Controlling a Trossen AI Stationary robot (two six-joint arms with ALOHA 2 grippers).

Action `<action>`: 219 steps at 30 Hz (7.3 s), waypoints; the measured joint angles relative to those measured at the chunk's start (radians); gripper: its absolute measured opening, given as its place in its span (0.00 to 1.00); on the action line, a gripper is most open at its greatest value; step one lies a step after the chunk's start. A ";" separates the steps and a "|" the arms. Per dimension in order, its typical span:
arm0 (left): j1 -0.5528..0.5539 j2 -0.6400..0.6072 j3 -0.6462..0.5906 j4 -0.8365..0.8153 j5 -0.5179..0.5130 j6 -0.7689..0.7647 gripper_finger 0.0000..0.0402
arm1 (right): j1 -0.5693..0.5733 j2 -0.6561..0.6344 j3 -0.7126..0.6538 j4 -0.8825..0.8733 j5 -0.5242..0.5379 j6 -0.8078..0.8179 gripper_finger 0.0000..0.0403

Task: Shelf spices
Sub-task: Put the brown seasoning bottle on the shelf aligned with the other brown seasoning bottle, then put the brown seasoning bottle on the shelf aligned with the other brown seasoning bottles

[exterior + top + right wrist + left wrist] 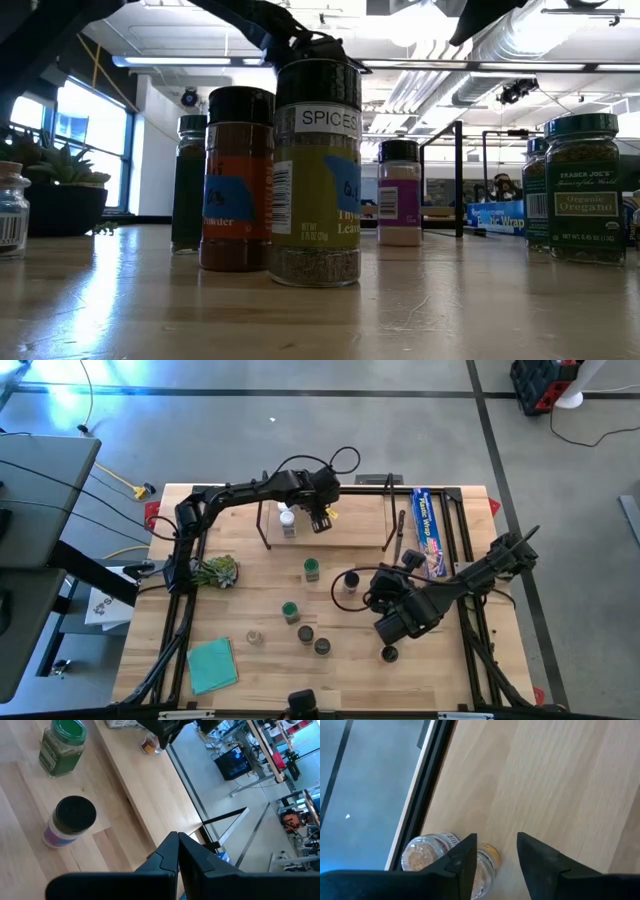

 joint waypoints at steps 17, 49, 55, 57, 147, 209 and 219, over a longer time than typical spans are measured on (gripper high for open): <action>0.034 0.000 -0.012 -0.051 -0.005 -0.002 0.26 | 0.000 0.000 0.000 0.003 -0.007 0.000 0.01; -0.691 -1.160 -0.925 0.079 -0.005 -0.633 0.26 | -0.020 0.000 0.000 0.023 0.085 -0.071 0.01; -0.821 -1.221 -1.112 0.105 0.153 -0.858 0.27 | -0.048 0.000 0.000 0.096 0.089 -0.123 0.01; -0.852 -1.208 -1.173 0.162 0.160 -0.880 0.28 | -0.051 0.000 0.000 0.117 0.089 -0.151 0.01; -0.052 -0.225 -0.431 0.314 0.077 -0.089 0.49 | 0.024 0.000 0.000 -0.003 0.082 -0.026 0.01; -0.048 -0.298 -0.366 0.167 0.051 -0.082 0.16 | -0.014 0.000 0.001 0.010 0.091 -0.045 0.01; -0.012 -0.259 -0.367 0.161 0.086 -0.078 0.02 | -0.013 0.000 0.001 0.017 0.082 -0.045 0.01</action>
